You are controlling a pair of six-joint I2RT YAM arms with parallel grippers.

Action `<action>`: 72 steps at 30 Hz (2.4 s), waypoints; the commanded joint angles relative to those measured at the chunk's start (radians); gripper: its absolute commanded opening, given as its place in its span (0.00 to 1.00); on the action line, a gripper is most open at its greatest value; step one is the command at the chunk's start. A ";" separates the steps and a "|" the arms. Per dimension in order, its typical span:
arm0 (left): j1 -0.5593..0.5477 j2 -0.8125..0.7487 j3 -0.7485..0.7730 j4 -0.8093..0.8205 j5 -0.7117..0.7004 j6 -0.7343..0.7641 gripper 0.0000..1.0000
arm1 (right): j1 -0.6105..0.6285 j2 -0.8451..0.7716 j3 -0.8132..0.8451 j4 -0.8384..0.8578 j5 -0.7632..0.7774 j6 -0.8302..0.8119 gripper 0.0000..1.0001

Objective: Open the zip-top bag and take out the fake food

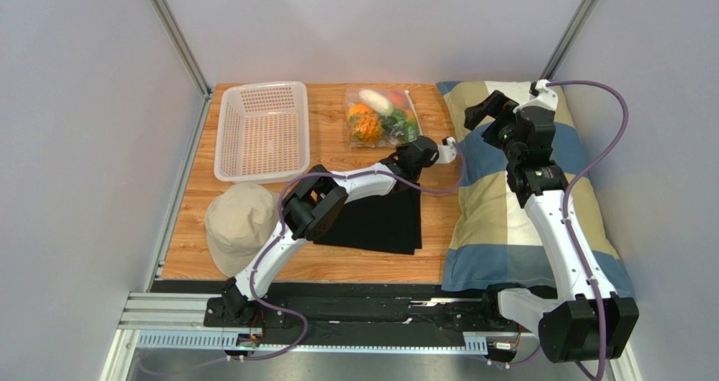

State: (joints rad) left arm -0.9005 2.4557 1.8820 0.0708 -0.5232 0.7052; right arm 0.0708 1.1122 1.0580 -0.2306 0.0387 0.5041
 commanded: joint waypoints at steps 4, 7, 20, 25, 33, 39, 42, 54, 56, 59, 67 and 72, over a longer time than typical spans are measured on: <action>0.031 -0.142 -0.086 0.103 0.040 -0.120 0.00 | 0.004 0.105 0.036 0.040 -0.068 0.013 1.00; 0.060 -0.210 -0.135 0.051 0.194 -0.183 0.01 | 0.011 0.149 0.071 0.004 -0.062 0.011 0.99; 0.063 -0.063 0.130 -0.223 0.262 -0.191 0.92 | -0.002 0.031 0.059 -0.055 0.073 -0.035 1.00; 0.060 -0.021 0.222 -0.322 0.350 -0.199 0.94 | -0.025 -0.052 0.030 -0.052 0.099 -0.036 1.00; 0.061 0.149 0.443 -0.416 0.284 -0.164 0.99 | -0.029 -0.046 0.022 -0.038 0.086 -0.049 1.00; 0.060 0.232 0.588 -0.471 0.230 -0.156 0.99 | -0.029 -0.045 0.011 -0.019 0.061 -0.041 1.00; 0.060 0.261 0.629 -0.497 0.194 -0.150 0.77 | -0.031 -0.045 0.007 -0.016 0.063 -0.036 1.00; 0.067 0.194 0.482 -0.364 0.051 -0.137 0.00 | -0.029 0.099 0.034 0.023 -0.061 0.001 1.00; 0.074 0.059 0.289 -0.306 0.026 -0.174 0.00 | -0.031 0.197 0.068 0.033 -0.112 0.010 1.00; 0.090 -0.190 -0.030 -0.136 0.047 -0.254 0.00 | -0.013 0.341 0.150 0.048 -0.158 0.022 1.00; 0.230 -0.636 -0.435 0.006 0.290 -0.470 0.31 | 0.078 0.794 0.589 -0.032 -0.201 0.065 1.00; 0.293 -0.705 -0.520 0.046 0.350 -0.512 0.33 | 0.109 1.107 0.917 -0.117 -0.292 0.099 1.00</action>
State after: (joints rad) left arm -0.6277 1.7714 1.4349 0.0471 -0.2756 0.2852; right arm 0.1619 2.0609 1.7916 -0.2768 -0.1883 0.5617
